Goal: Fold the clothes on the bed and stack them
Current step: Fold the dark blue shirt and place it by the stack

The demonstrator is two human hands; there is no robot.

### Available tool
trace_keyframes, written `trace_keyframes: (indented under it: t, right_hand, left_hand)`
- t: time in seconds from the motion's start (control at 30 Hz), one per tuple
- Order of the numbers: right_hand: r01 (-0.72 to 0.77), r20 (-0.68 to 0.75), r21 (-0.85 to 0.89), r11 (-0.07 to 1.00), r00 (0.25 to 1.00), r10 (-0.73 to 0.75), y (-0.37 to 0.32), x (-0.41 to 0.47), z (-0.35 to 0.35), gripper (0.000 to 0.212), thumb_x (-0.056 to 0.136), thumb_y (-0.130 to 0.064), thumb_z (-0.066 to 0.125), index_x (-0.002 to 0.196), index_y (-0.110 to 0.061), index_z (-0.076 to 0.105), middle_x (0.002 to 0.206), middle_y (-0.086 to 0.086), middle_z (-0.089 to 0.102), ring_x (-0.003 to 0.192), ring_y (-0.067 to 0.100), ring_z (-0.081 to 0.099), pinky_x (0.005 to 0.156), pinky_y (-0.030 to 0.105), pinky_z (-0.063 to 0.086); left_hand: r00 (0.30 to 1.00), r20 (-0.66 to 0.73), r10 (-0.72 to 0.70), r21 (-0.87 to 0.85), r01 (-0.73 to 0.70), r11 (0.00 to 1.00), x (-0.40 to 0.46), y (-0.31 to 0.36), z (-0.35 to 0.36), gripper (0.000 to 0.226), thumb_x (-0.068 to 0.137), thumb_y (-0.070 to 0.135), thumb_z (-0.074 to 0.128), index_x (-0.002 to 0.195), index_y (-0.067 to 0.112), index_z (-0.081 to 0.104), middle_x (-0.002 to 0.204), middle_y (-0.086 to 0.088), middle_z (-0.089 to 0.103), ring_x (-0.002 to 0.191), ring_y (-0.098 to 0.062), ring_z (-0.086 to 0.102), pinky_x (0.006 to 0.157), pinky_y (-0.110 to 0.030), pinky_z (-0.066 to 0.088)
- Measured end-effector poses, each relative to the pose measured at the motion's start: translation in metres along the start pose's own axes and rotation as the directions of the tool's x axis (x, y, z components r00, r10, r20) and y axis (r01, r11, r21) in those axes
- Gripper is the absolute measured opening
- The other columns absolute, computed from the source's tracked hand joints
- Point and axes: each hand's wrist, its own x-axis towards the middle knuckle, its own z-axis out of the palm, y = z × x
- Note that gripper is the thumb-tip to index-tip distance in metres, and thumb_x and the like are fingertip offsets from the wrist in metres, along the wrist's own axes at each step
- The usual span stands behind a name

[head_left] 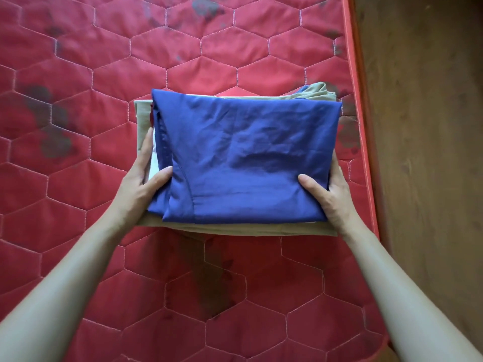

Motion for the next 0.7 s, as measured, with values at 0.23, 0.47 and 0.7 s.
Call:
trace_keyframes:
  t: [0.23,0.47,0.7]
  right_hand:
    - [0.050,-0.083,0.044,0.998,0.995,-0.046,-0.008,-0.009,0.002,0.084,0.070,-0.059,0.069,0.141,-0.058,0.024,0.130,-0.026,0.048,0.126,0.000,0.046,0.108,0.028,0.035]
    - [0.046,-0.124,0.012,0.999,0.991,-0.045,-0.016,-0.052,-0.005,0.082,0.072,-0.059,0.068,0.139,-0.064,0.020,0.133,-0.031,0.045,0.127,-0.002,0.046,0.109,0.029,0.035]
    - [-0.025,-0.069,-0.057,0.998,0.997,0.022,-0.045,-0.133,-0.029,0.090,0.072,-0.061,0.064,0.148,-0.052,0.016,0.119,-0.050,0.038,0.114,-0.020,0.041,0.097,0.016,0.032]
  left_hand:
    - [0.998,-0.051,0.026,-0.016,-0.027,1.000,-0.008,0.012,-0.001,0.080,0.079,0.055,0.056,0.147,0.053,0.016,0.151,0.037,0.020,0.138,0.014,0.021,0.115,-0.025,0.020]
    - [1.000,-0.014,0.018,-0.043,-0.019,0.999,-0.041,0.026,-0.002,0.078,0.080,0.052,0.058,0.146,0.054,0.017,0.155,0.030,0.018,0.141,0.009,0.019,0.118,-0.026,0.018]
    - [0.998,0.012,-0.056,-0.049,0.057,0.997,-0.121,0.052,0.002,0.074,0.086,0.037,0.056,0.147,0.050,0.016,0.147,0.043,0.017,0.139,0.015,0.017,0.109,-0.004,0.018]
